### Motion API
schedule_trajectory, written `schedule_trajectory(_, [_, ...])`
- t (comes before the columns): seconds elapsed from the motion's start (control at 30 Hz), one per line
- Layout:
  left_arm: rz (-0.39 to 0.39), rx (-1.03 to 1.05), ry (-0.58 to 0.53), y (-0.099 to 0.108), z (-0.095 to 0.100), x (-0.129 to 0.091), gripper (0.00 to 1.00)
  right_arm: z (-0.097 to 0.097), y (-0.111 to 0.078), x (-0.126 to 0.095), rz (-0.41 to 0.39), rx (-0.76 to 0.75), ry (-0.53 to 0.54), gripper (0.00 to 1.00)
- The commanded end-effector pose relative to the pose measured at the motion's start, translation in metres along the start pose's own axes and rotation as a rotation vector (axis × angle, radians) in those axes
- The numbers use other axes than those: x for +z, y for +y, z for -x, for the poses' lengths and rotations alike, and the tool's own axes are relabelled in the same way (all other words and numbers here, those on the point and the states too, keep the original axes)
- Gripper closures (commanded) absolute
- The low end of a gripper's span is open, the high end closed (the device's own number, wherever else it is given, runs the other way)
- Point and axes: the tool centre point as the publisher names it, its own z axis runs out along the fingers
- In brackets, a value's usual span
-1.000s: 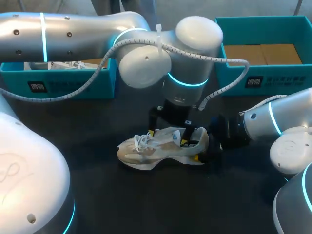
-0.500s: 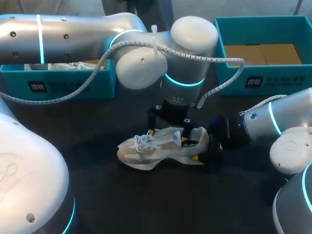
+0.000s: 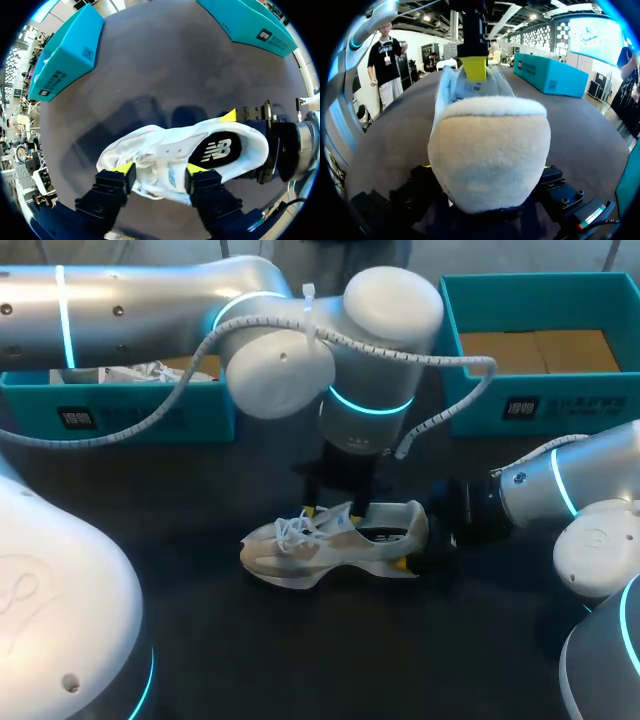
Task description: Take the shoe out of the shoebox, open the shoe tongue, remove and reinsert the insole, then place the shoe into the shoebox
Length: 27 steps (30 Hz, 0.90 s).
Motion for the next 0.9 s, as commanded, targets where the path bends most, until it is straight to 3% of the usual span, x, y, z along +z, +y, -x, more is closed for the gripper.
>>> schedule_trajectory(0.03, [-0.013, 0.001, 0.037, 0.008, 0.01, -0.007, 1.0, -0.002, -0.003, 0.001, -0.003, 0.0, -0.001, 1.0])
schedule_trajectory(0.33, [-0.006, 0.014, 0.132, 0.019, 0.013, -0.018, 1.0, -0.002, -0.003, 0.001, -0.003, 0.0, -0.001, 1.0])
schedule_trajectory(0.57, [-0.039, -0.007, 0.169, 0.025, 0.032, -0.038, 1.0, -0.002, -0.003, 0.001, -0.003, 0.0, -0.001, 1.0])
schedule_trajectory(0.9, [-0.048, -0.028, 0.199, 0.035, 0.063, -0.043, 1.0, -0.002, -0.003, 0.001, -0.003, 0.0, -0.001, 1.0])
